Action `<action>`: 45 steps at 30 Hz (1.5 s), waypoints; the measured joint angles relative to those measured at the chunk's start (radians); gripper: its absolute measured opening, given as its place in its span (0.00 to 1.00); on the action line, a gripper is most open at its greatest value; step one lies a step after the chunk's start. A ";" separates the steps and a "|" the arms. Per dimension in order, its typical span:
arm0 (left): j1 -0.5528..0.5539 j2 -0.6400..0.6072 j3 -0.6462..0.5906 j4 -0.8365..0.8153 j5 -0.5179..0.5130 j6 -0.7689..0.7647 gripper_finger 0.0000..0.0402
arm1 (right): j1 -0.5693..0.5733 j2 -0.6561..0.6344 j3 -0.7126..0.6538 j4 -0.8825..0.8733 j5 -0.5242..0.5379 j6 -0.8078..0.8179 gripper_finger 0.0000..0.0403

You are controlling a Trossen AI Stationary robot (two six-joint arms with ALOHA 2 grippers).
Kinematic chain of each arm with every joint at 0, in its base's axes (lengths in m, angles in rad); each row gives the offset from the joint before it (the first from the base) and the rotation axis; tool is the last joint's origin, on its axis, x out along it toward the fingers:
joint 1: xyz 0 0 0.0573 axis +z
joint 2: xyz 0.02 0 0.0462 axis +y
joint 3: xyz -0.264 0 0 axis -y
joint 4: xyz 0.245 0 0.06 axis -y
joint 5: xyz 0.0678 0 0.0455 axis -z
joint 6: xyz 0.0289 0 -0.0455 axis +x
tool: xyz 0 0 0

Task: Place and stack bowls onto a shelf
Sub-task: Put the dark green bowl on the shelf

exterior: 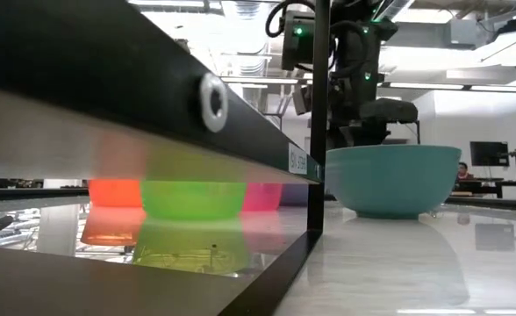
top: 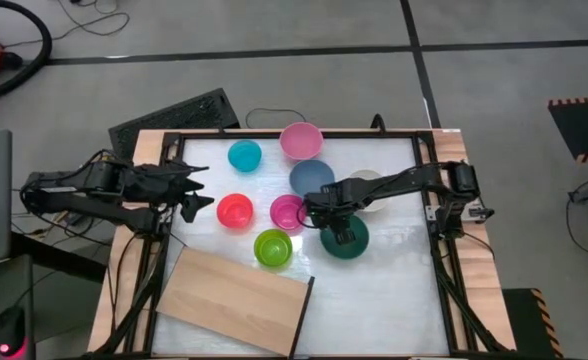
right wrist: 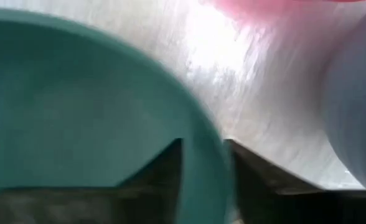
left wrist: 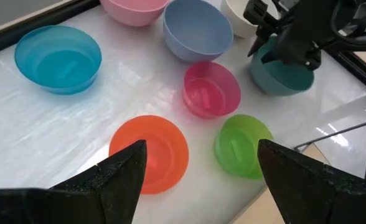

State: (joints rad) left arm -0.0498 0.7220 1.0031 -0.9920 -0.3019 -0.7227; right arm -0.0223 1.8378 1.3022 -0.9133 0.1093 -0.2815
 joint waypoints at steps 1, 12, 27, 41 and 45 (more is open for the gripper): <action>0.000 -0.001 0.000 0.000 0.000 0.000 0.72 | 0.000 -0.001 0.000 -0.001 0.000 0.007 0.21; 0.000 0.000 0.000 0.002 -0.025 0.001 0.72 | -0.003 -0.143 0.038 -0.113 0.012 0.221 0.06; -0.001 0.000 0.000 0.000 -0.060 -0.012 0.72 | -0.016 -0.156 0.586 -0.082 0.184 0.601 0.06; 0.000 -0.002 0.000 -0.258 -0.209 -0.161 0.72 | 0.090 0.296 1.030 -0.011 -0.008 0.684 0.06; 0.000 -0.001 0.000 -0.318 -0.222 -0.181 0.72 | 0.117 0.370 1.032 0.039 -0.059 0.763 0.06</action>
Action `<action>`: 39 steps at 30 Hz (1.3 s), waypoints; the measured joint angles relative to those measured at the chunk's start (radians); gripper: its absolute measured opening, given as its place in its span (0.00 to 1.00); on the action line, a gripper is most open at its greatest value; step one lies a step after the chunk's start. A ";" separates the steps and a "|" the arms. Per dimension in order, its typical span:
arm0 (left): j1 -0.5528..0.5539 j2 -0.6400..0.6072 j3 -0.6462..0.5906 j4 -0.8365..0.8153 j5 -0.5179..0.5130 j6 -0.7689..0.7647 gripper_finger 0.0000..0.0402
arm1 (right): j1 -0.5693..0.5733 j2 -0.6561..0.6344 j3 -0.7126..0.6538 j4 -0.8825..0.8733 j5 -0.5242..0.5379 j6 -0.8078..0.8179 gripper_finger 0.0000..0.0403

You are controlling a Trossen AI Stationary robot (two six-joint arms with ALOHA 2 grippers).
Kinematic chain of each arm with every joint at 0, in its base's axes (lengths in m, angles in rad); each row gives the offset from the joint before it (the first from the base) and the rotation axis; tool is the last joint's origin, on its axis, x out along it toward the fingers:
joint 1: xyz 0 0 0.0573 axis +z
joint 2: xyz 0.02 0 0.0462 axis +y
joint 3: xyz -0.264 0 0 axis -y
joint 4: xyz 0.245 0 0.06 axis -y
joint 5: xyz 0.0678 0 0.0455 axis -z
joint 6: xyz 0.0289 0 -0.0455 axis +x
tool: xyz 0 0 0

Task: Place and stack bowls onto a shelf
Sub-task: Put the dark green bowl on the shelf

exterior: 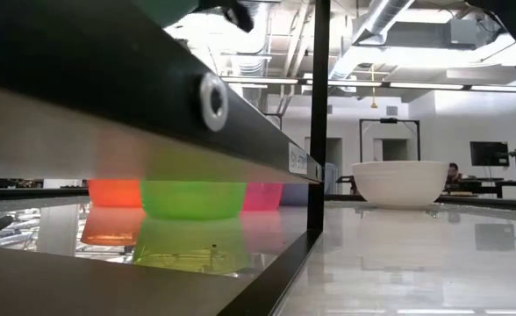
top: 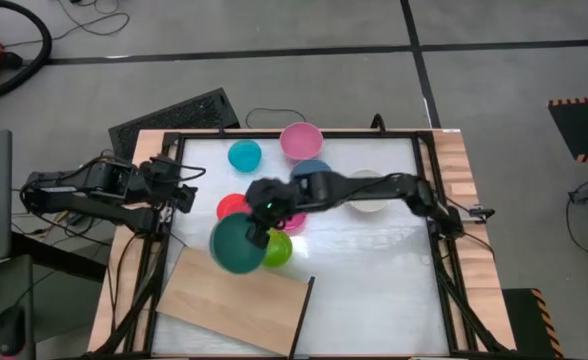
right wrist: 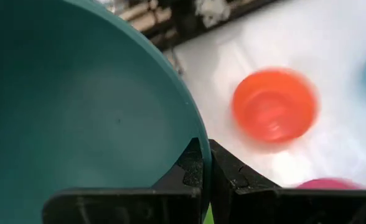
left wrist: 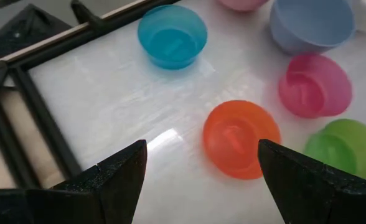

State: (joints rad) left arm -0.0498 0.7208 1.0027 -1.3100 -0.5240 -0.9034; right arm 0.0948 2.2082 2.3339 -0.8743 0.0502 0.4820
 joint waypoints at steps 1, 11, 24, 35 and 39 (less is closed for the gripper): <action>0.000 0.000 0.000 -0.007 0.000 0.000 0.72 | 0.009 0.020 0.001 0.004 -0.006 0.021 0.06; 0.000 -0.001 0.000 -0.011 0.003 -0.025 0.72 | 0.114 0.135 0.001 -0.007 -0.157 0.050 0.06; 0.000 -0.001 0.000 -0.009 0.003 -0.090 0.72 | 0.191 0.136 0.001 -0.097 -0.157 0.095 0.06; 0.000 -0.001 0.000 -0.009 0.003 -0.089 0.72 | 0.192 0.136 0.001 -0.195 -0.070 0.113 0.06; 0.000 -0.001 0.000 -0.009 0.003 -0.086 0.72 | 0.196 0.141 0.001 -0.210 -0.070 0.105 0.06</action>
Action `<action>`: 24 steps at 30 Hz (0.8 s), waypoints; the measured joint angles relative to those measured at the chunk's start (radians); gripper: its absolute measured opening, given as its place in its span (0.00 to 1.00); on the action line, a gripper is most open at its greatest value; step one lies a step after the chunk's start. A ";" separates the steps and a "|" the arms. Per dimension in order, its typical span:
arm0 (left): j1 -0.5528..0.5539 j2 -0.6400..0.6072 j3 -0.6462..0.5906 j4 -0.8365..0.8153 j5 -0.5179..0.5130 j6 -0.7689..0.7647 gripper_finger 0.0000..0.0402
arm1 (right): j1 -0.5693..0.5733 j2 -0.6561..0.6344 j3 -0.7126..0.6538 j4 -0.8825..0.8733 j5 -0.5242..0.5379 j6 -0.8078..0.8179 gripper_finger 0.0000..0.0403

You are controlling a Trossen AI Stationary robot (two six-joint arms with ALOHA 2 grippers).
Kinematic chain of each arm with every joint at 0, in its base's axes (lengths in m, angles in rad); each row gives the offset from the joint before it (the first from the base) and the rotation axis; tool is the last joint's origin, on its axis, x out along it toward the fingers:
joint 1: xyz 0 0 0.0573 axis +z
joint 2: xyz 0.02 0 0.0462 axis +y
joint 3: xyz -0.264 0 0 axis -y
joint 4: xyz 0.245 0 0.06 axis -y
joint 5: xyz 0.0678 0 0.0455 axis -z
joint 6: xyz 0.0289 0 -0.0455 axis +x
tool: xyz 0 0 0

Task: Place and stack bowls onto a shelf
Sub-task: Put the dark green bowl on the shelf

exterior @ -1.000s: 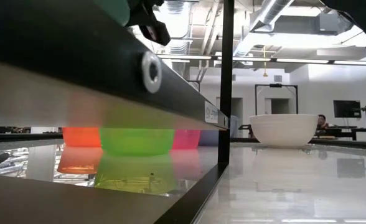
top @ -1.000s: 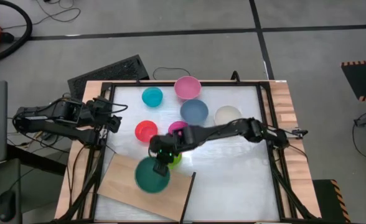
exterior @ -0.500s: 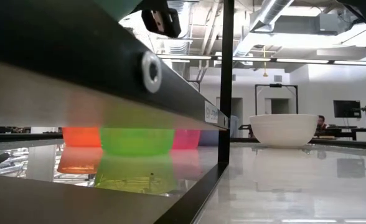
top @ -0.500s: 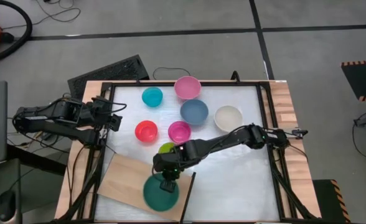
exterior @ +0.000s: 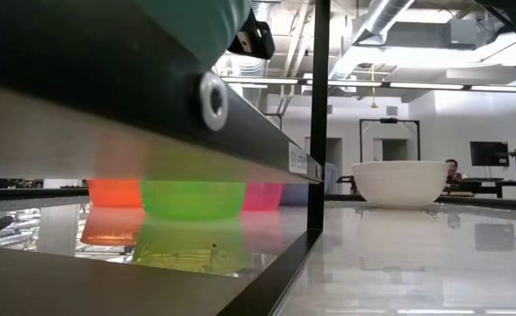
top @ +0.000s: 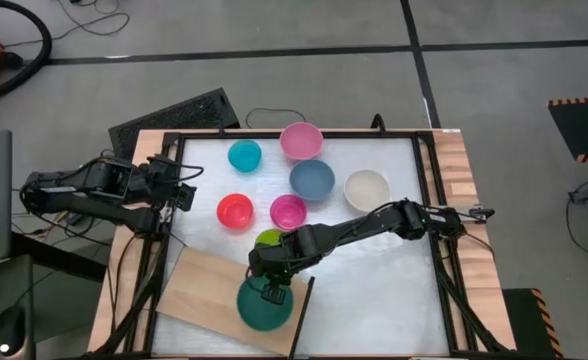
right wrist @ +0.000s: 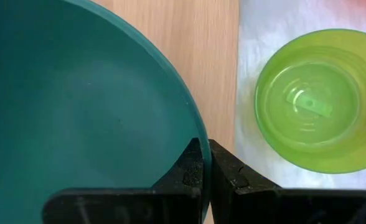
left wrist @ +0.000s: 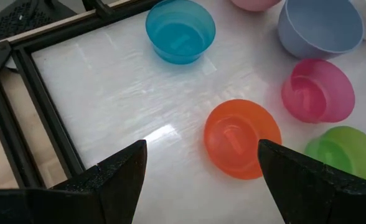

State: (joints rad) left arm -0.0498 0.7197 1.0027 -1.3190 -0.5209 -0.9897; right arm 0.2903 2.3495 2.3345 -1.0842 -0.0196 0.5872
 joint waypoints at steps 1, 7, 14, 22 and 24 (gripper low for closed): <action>0.000 0.000 0.000 0.000 0.000 0.000 0.72 | 0.002 0.016 0.003 0.004 0.000 0.000 0.06; 0.000 0.000 0.000 0.000 -0.001 0.000 0.72 | 0.015 0.055 0.003 -0.021 -0.006 -0.004 0.06; 0.000 0.000 0.000 0.000 -0.003 -0.002 0.72 | 0.020 0.059 0.001 -0.030 -0.005 -0.008 0.10; 0.000 0.000 0.000 0.000 0.000 -0.002 0.72 | 0.017 0.058 0.000 -0.058 -0.057 -0.021 0.13; 0.000 0.000 0.000 0.000 0.000 -0.002 0.72 | 0.017 0.058 -0.001 -0.067 -0.099 -0.042 0.15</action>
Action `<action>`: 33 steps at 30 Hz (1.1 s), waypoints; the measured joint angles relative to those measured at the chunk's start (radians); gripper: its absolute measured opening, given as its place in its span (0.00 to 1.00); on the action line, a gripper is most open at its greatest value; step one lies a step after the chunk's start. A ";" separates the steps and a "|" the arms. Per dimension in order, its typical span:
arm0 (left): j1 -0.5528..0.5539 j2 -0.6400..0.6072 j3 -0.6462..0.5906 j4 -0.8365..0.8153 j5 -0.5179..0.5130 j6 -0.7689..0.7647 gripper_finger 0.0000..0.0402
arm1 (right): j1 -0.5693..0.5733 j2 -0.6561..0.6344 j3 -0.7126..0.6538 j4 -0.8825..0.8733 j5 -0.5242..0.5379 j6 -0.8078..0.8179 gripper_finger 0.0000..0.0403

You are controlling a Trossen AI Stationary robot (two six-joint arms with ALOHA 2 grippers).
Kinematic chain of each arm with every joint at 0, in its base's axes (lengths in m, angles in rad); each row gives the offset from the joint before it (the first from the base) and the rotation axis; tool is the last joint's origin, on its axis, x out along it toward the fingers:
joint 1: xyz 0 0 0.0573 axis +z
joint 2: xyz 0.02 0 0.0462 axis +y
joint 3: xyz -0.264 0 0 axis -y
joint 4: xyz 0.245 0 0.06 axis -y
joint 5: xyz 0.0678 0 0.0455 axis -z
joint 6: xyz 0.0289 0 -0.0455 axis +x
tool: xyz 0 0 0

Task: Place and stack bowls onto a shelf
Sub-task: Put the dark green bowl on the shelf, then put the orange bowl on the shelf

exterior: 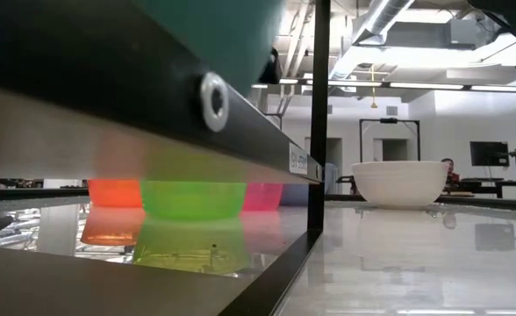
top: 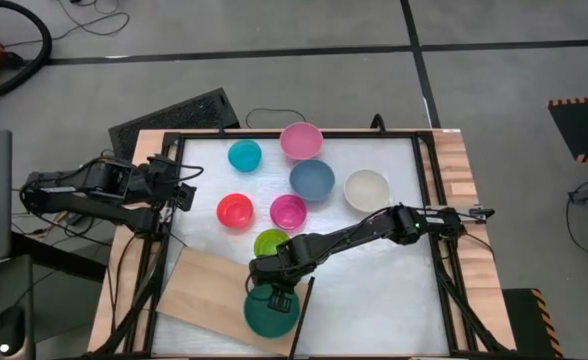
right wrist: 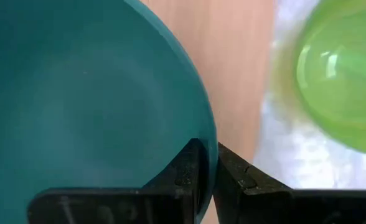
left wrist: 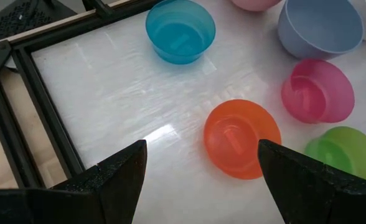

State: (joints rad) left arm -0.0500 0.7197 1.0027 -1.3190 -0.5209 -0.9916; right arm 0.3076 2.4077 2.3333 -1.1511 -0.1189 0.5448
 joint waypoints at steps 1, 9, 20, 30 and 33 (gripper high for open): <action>0.000 0.000 0.000 0.000 0.000 0.000 0.72 | 0.000 0.000 0.000 0.002 -0.015 -0.014 0.17; 0.000 0.000 0.000 0.000 0.000 0.000 0.72 | -0.004 0.000 0.000 0.005 -0.033 -0.023 0.39; 0.000 0.000 0.000 0.000 0.001 -0.002 0.72 | -0.037 -0.040 0.017 -0.007 -0.046 -0.028 0.53; 0.000 0.002 -0.008 0.045 0.020 -0.055 0.72 | -0.104 -0.218 0.025 -0.029 0.074 -0.082 0.50; 0.000 0.018 -0.044 0.176 0.064 -0.025 0.72 | -0.131 -0.255 0.025 -0.051 0.150 -0.101 0.50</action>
State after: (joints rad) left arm -0.0498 0.7373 0.9583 -1.1430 -0.4566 -1.0164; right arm 0.1768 2.1524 2.3581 -1.2019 0.0310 0.4440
